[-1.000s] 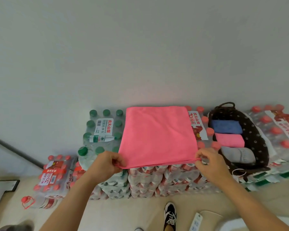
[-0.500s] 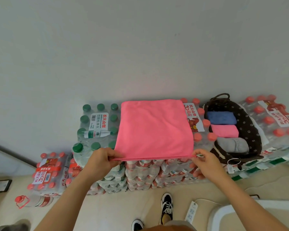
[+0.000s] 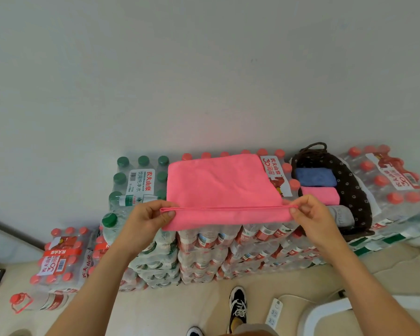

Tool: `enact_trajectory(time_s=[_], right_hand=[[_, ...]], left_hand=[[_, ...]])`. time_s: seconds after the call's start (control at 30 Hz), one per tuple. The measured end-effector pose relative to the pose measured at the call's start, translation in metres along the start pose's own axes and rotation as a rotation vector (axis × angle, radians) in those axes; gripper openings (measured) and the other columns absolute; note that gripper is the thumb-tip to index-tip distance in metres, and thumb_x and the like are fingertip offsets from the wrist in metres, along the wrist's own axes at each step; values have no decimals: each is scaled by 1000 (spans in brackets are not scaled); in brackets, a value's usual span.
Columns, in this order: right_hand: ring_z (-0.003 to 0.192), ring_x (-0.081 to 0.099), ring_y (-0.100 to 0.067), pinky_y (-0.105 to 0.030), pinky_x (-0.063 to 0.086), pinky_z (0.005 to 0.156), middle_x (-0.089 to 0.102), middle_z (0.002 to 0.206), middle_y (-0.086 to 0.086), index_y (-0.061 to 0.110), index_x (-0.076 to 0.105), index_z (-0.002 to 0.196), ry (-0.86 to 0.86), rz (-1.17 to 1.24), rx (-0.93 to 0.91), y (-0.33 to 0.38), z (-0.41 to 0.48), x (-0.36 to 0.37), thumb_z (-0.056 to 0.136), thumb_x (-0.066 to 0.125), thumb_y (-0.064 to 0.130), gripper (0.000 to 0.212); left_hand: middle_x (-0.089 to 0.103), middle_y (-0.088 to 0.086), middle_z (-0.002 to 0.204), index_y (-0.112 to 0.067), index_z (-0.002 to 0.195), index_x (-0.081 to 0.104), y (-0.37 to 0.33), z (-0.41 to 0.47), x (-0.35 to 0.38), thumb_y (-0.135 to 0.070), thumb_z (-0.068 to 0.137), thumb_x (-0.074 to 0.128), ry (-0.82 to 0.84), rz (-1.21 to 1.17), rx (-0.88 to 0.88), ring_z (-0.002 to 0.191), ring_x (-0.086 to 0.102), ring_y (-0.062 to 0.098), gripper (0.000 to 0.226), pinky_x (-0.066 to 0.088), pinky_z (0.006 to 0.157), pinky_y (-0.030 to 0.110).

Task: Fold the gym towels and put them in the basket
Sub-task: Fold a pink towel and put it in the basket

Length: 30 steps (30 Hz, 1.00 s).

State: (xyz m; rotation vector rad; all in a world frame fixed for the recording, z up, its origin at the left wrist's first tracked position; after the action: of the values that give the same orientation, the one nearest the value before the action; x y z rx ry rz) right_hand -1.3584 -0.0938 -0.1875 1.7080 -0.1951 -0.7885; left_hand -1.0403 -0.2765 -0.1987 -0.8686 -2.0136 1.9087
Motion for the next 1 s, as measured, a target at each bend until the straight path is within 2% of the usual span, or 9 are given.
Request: enact_trajectory(time_s=[0.13,0.23,0.37,0.53,0.63,0.73,0.8,0.9,1.0], right_hand=[[70,49,-10,-23,40,64,58,77,-19,12,53,91,63,-149,-76,7,-1,2,94,53,5,8],[62,46,2,-15,37,59,50,67,1,14,52,91,44,-213,-136,10,5,5,96,50,5,10],[64,50,-4,-28,40,59,54,74,6,23,50,93,-47,-268,-171,7,28,7,97,49,11,12],[80,57,-14,-33,48,66,58,88,1,23,47,97,-100,-307,-196,19,66,19,98,48,17,7],[72,56,-19,-32,45,60,57,80,0,22,45,97,-73,-359,-215,31,91,29,98,45,14,9],[72,51,-19,-26,33,52,55,82,-1,16,47,102,-24,-471,-195,33,113,39,99,41,14,6],[75,53,-23,-30,35,55,55,86,-4,16,46,104,9,-531,-175,30,126,45,100,39,16,8],[80,59,-31,-35,42,62,60,90,-10,16,45,105,69,-624,-159,23,143,54,101,36,18,10],[82,60,-31,-37,45,64,58,88,-7,20,42,103,111,-666,-146,15,153,61,101,34,19,8]], left_hand=[[71,-7,82,-21,91,72,14,0,2,-8,90,62,61,198,-2,77,63,6,16,47,71,20],[69,-10,84,-23,91,70,15,5,5,-11,93,58,39,224,-16,77,60,3,17,47,70,23],[67,-6,87,-25,95,65,6,18,5,-17,97,51,-72,272,-1,83,59,7,16,45,74,25],[62,-3,82,-19,93,60,-9,41,-1,-12,98,47,-270,294,42,75,54,2,16,39,65,14],[63,-4,85,-18,97,59,-6,59,-6,-14,99,45,-340,352,5,81,55,7,15,41,70,19],[62,-7,83,-19,95,57,-5,75,-9,-17,100,43,-375,430,-22,78,55,11,14,38,66,20],[60,-8,81,-21,95,55,-3,83,-8,-19,100,41,-386,486,-48,74,53,8,15,37,62,23],[62,-2,82,-19,99,55,2,91,-8,-24,101,39,-401,583,-89,74,54,18,17,39,65,35],[60,-2,79,-17,100,56,7,94,-9,-25,101,38,-421,620,-107,72,53,19,19,39,64,36]])
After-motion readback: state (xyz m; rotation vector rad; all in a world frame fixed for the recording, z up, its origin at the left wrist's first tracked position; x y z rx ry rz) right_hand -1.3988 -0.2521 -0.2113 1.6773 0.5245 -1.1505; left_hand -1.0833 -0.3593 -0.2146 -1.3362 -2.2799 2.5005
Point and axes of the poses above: each hand's wrist, its own z-axis towards the middle knuckle, its own x-axis out of the palm, y = z × x, the point moved 9 cm from there along z, towards the middle knuckle
